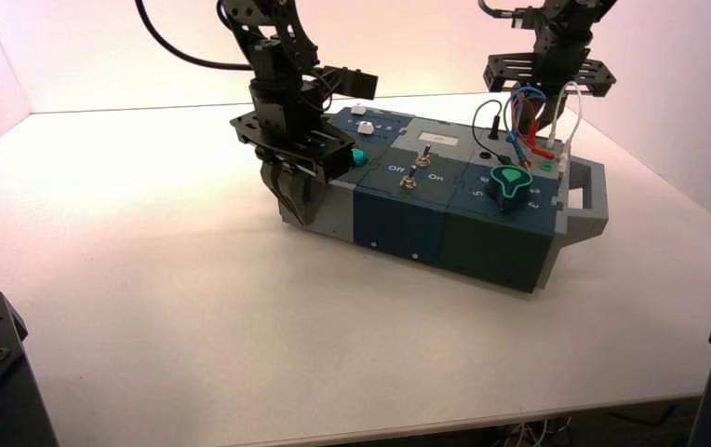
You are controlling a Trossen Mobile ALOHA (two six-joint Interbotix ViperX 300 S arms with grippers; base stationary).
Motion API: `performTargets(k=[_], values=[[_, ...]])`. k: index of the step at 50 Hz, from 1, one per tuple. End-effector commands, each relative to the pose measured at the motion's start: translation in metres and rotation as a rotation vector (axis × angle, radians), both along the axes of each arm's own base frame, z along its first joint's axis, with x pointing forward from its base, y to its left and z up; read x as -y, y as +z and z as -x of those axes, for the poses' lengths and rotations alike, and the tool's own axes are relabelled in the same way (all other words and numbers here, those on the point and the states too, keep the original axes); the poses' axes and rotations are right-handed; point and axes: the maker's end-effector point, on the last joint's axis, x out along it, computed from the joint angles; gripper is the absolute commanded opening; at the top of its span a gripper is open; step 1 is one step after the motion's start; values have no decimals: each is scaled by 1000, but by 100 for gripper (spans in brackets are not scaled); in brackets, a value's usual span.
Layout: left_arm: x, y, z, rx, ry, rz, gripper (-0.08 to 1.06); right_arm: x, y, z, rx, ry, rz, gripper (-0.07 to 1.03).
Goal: Rotate the box clockwise.
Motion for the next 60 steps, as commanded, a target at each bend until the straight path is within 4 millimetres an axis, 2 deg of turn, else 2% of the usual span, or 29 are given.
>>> performTargets(k=[1,16,42,60], values=[[9,10,-25,70,15,45,-3,-12,-4,17,-55,21,-7,-2],[4,11,-42,94,54,58,-3,-21,-2,27,-89,34,-13,-2],[-15,9,-73,119,123,58,-3,-53,-3,50,-172,99,-25,-2],[-21,4,-97,133,148,61,-3,-70,1,66,-218,136,-36,-2]])
